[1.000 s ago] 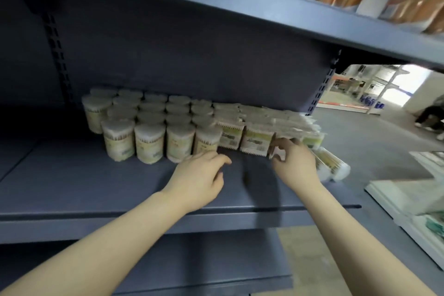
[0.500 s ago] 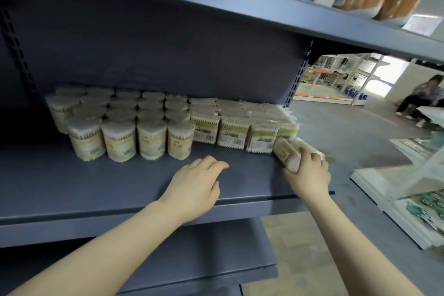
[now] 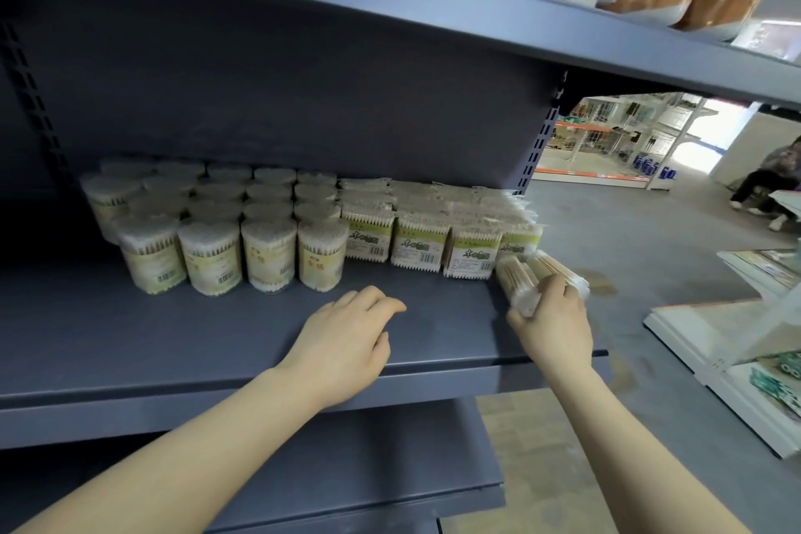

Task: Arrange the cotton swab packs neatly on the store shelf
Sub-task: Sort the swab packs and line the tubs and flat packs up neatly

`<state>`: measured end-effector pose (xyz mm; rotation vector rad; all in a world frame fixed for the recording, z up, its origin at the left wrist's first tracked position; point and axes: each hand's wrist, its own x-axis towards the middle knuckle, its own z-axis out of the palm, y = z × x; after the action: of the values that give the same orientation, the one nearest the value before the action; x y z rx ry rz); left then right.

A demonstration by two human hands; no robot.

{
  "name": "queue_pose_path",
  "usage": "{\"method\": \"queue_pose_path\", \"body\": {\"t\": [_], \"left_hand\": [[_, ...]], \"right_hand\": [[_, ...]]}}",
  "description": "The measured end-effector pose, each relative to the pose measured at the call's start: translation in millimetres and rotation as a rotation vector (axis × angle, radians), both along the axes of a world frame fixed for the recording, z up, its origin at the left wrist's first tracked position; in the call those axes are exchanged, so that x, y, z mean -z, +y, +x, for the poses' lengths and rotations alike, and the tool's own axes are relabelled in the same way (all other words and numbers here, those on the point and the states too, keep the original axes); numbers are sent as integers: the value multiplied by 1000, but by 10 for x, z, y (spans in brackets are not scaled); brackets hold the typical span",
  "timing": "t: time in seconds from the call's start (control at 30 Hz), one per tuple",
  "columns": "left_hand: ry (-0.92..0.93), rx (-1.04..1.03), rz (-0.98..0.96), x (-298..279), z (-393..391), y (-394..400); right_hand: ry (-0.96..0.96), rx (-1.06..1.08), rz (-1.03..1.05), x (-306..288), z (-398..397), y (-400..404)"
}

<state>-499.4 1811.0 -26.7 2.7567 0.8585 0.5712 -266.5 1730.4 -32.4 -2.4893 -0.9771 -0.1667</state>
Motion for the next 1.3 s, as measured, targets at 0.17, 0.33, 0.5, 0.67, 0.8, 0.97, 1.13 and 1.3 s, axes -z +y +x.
{"method": "queue_pose_path", "body": {"t": [0.17,0.33,0.5,0.67,0.8,0.97,1.13,1.3], "left_hand": [[-6,-6,-18,12,5,-26],[-5,5,-18,9,29,-65],[0,12,-20,12,17,-87],[-3,-9,-21,-2,-57,-87],[-14,-30,-31,-3,-169,-59],[-3,-89,-55,1,-313,25],[22,-121,-109,-18,-482,99],[63,-150,-91,-46,-628,146]], "right_hand": [[4,12,41,9,-25,-75],[-14,24,113,-33,-108,-193],[-50,-26,192,-167,-198,-235],[-67,-118,184,-291,-326,-152],[-81,-208,182,-336,-484,-34],[-76,-318,188,-431,-758,140],[78,-438,209,-553,-1004,326],[169,-547,204,-668,-1226,489]]}}
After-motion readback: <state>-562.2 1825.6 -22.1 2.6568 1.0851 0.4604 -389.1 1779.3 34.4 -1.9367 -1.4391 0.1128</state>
